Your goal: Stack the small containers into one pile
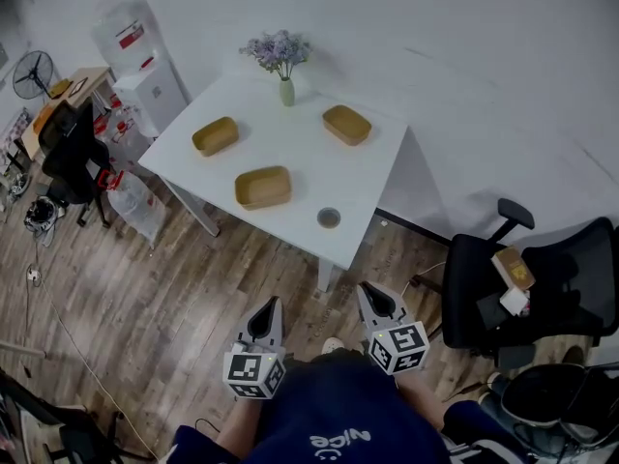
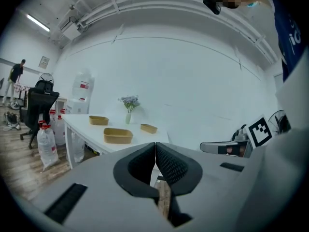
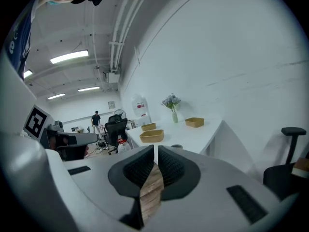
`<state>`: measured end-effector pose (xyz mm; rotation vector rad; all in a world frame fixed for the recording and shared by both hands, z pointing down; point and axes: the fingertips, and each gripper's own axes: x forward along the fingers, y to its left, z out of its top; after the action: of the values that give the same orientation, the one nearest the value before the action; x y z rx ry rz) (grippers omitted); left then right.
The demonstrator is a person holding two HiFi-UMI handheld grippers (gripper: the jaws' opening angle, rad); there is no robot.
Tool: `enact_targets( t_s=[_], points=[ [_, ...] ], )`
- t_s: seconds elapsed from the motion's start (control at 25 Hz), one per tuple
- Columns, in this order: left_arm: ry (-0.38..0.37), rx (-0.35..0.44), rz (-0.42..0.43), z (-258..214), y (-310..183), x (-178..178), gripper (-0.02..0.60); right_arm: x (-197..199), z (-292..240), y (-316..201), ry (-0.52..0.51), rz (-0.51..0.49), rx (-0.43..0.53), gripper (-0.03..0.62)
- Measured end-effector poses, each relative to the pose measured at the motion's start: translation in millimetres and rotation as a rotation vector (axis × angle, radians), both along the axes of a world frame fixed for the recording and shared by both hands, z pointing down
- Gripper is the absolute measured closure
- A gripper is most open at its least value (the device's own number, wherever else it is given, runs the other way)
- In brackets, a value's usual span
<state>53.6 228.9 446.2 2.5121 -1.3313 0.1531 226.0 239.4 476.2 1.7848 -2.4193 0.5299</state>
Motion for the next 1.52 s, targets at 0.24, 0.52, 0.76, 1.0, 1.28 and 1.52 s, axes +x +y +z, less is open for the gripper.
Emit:
enact_targets(
  t_s=[0.24, 0.52, 0.76, 1.0, 1.28, 1.52],
  points=[
    [-0.038, -0.017, -0.013, 4.9, -6.4, 14.6, 0.561, 21.8, -0.3, -15.8, -0.009, 0.004, -0.017, 0.537],
    [-0.019, -0.014, -0.007, 13.9, -21.8, 17.5, 0.561, 18.9, 8.5, -25.1, -0.040, -0.008, -0.038, 0.537],
    [-0.002, -0.018, 0.016, 17.3, -63.2, 19.5, 0.561, 19.6, -5.7, -57.7, -0.015, 0.003, -0.015, 0.537],
    [0.016, 0.007, 0.095, 13.5, -131.1, 20.1, 0.561, 6.7, -5.2, -105.5, -0.004, 0.041, -0.022, 0.537],
    [0.003, 0.023, 0.201, 6.6, -229.3, 6.8, 0.561, -0.7, -18.2, -191.1, 0.006, 0.134, 0.002, 0.537],
    [-0.011, 0.009, 0.258, 9.6, -300.2, -17.6, 0.561, -14.7, -20.4, -255.9, 0.013, 0.209, 0.003, 0.537]
  ],
)
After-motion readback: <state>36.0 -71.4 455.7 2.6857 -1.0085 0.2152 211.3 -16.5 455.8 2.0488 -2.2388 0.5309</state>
